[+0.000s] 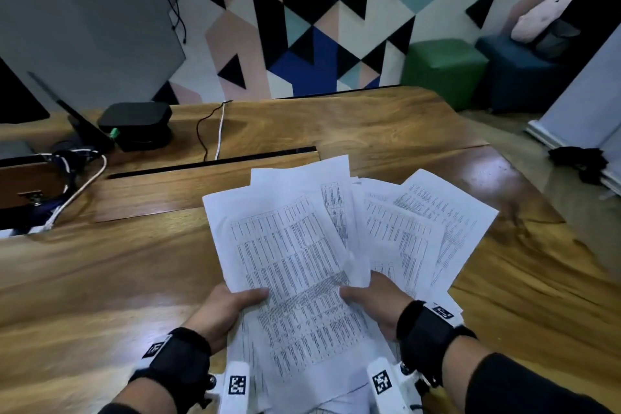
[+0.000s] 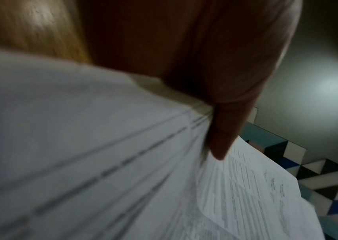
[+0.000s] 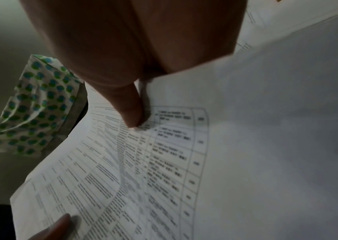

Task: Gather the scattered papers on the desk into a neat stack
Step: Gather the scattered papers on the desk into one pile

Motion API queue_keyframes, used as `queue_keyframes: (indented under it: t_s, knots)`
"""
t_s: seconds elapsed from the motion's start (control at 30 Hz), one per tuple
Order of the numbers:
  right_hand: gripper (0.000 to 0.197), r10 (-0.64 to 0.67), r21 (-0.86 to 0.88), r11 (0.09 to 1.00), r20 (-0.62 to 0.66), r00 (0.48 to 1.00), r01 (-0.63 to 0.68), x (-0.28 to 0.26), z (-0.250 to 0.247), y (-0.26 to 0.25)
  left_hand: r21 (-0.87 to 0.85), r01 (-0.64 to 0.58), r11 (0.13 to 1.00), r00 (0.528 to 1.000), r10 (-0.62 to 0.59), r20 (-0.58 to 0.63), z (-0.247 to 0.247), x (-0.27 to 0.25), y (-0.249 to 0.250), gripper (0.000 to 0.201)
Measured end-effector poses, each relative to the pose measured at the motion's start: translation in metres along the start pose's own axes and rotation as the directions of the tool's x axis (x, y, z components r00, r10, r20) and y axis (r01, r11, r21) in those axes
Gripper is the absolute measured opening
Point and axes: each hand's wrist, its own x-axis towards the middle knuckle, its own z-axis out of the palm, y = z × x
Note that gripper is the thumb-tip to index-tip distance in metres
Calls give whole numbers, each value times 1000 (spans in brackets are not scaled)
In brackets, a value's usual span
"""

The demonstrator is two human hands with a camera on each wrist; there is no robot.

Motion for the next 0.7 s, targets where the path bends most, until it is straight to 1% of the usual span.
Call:
queue_keyframes:
  t_s: [0.03, 0.07, 0.1, 0.13, 0.17, 0.2, 0.23, 0.27, 0.3, 0.33, 0.37, 0.43, 0.5, 0.53, 0.57, 0.63, 0.7]
  knots:
    - [36, -4, 18, 1000, 7, 1000, 4, -1, -1, 0, 19, 6, 1000, 999, -5, -37, 0, 1, -1, 38]
    - [26, 5, 40, 999, -12, 1000, -5, -4, -3, -1, 24, 5, 1000, 998, -4, -70, -1, 0, 0, 34]
    - [24, 20, 56, 998, -64, 998, -16, -6, -8, 0, 26, 0, 1000, 994, 2, -105, -3, 1, 1, 31]
    - [35, 18, 41, 999, -188, 982, -11, -5, -16, 3, 22, -12, 1000, 990, 14, -138, -6, 1, 1, 27]
    - [45, 24, -78, 995, -340, 940, -54, -2, -26, 8, 13, -25, 1000, 983, 27, -182, -10, 2, 2, 23]
    - [52, 13, -225, 965, -473, 881, -135, 2, -36, 14, 11, -43, 999, 972, 45, -231, -15, 3, 2, 19]
    - [64, 31, -343, 901, -558, 829, -264, 6, -43, 21, 20, -65, 998, 956, 68, -284, -21, 4, 2, 18]
    - [82, 63, -402, 832, -616, 785, -383, 10, -47, 28, 40, -88, 995, 940, 96, -326, -26, 5, 2, 18]
    - [100, 106, -413, 786, -643, 759, -460, 13, -47, 34, 64, -105, 992, 928, 121, -353, -30, 7, 1, 19]
    - [110, 134, -416, 761, -650, 748, -498, 11, -44, 36, 89, -114, 989, 918, 140, -370, -34, 9, 0, 19]
    - [112, 146, -420, 740, -663, 735, -526, 9, -40, 35, 107, -118, 987, 913, 150, -380, -36, 11, -1, 17]
    - [108, 173, -412, 708, -686, 707, -573, 12, -35, 32, 122, -110, 986, 907, 150, -394, -40, 16, -5, 15]
    - [101, 223, -388, 689, -690, 688, -613, 19, -32, 29, 123, -92, 988, 903, 135, -408, -42, 22, -9, 16]
    - [98, 255, -356, 698, -686, 681, -621, 24, -33, 30, 118, -89, 989, 902, 130, -412, -43, 24, -10, 19]
    - [93, 265, -333, 720, -679, 685, -609, 27, -34, 29, 108, -86, 990, 901, 123, -415, -44, 26, -12, 21]
    - [78, 237, -305, 787, -652, 720, -536, 34, -36, 31, 95, -78, 992, 904, 111, -413, -43, 27, -12, 21]
    - [61, 189, -306, 849, -587, 787, -432, 34, -37, 32, 96, -68, 993, 905, 102, -413, -42, 26, -12, 17]
